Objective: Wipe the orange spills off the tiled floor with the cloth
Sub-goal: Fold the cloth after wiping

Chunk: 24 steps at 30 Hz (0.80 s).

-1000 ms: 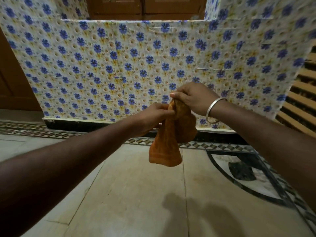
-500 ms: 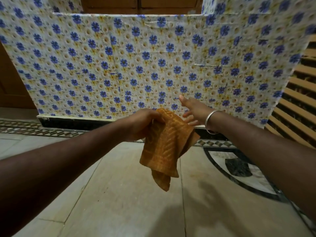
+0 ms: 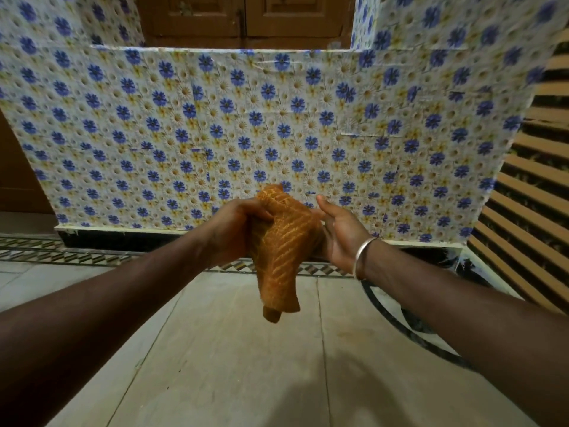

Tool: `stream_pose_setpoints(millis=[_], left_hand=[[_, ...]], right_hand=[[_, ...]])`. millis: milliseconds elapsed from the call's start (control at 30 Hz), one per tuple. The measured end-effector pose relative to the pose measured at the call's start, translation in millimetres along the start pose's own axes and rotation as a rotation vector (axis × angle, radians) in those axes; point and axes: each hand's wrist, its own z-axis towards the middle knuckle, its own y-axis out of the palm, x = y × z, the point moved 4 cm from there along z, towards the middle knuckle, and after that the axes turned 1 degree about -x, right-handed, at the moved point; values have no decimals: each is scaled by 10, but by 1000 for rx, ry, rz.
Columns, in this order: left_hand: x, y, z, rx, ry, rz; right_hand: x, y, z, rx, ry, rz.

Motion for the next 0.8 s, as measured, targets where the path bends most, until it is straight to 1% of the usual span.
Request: stream_pose_setpoints(millis=[100, 233, 300, 367, 433, 500, 600, 633, 700, 733, 800], left_hand=[[6, -55, -9, -31, 22, 46], [-6, -194, 36, -53, 55, 213], [3, -260, 75, -10, 86, 288], [17, -293, 99, 55, 94, 314], [51, -249, 97, 60, 123, 368], [124, -190, 105, 19, 167, 477], [252, -87, 97, -63, 174, 559], [285, -55, 93, -48, 189, 601], [332, 3, 90, 45, 276, 749], [339, 26, 94, 97, 329, 811], [322, 54, 105, 153, 395, 852]], right_hand=[[-147, 48, -11, 99, -178, 18], [-250, 68, -32, 157, -408, -186], [-245, 54, -53, 172, -475, -294], [-228, 44, -56, 171, -501, -409], [-228, 41, -59, 170, -527, -497], [-244, 21, -64, 175, -544, -525], [-233, -30, -63, 181, -521, -553], [-220, -46, -59, 183, -510, -576], [-194, -54, -45, 162, -494, -594], [-190, -52, -38, 139, -483, -569], [-199, -43, -27, 104, -453, -503]])
